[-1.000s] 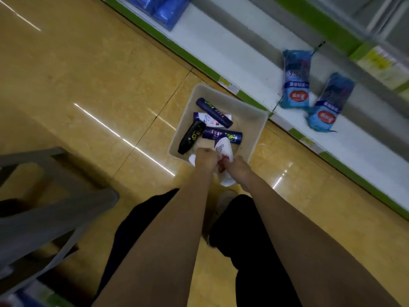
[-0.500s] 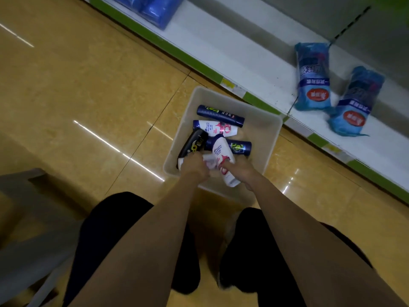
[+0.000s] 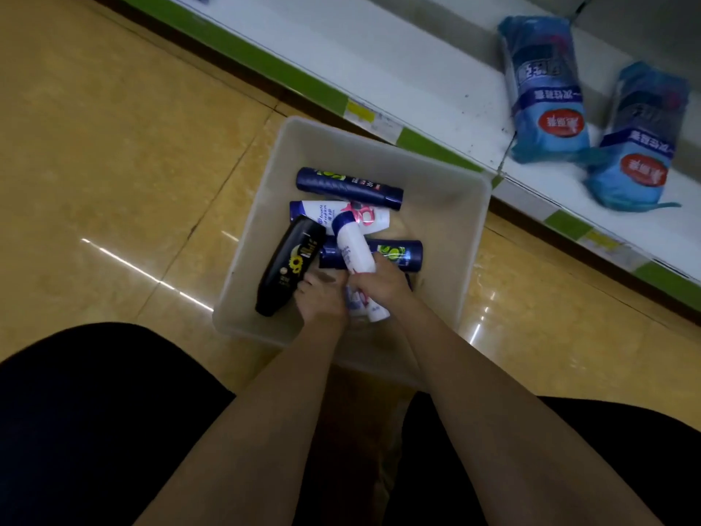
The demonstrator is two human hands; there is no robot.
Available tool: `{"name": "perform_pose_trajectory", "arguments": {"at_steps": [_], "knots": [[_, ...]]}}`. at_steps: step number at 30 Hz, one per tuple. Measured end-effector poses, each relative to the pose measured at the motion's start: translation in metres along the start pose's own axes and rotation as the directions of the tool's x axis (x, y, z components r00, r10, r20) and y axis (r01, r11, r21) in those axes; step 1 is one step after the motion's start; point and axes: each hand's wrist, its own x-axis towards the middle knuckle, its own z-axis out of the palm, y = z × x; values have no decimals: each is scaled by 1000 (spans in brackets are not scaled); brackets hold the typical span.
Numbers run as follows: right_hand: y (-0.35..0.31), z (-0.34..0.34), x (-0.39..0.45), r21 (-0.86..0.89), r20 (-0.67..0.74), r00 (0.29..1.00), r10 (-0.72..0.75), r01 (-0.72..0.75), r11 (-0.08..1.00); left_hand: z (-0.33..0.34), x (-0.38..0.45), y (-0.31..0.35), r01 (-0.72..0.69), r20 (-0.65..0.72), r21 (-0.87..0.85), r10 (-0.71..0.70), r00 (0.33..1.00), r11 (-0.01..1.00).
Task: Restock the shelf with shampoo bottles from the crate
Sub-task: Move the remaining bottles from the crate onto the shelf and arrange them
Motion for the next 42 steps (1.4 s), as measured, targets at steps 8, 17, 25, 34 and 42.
{"name": "perform_pose_trajectory", "arguments": {"at_steps": [8,17,25,34,42], "knots": [[-22,-29,-97,111,11,997,72,-73,991,-62,-93,-20,10,3,-147,-10,1000,989],[-118,-110,-292,301,-25,998,56,-46,952,-227,-288,-63,444,418,-863,152,896,-241],[-222,-188,-419,458,146,984,-97,19,889,-361,-416,-72,269,244,-958,214,946,-101],[-334,-246,-509,531,112,938,-329,224,818,-495,-489,-89,34,28,-999,178,984,-31],[-412,-300,-598,588,-77,881,-467,419,692,-610,-554,-88,-147,-182,-981,341,922,-127]]}}
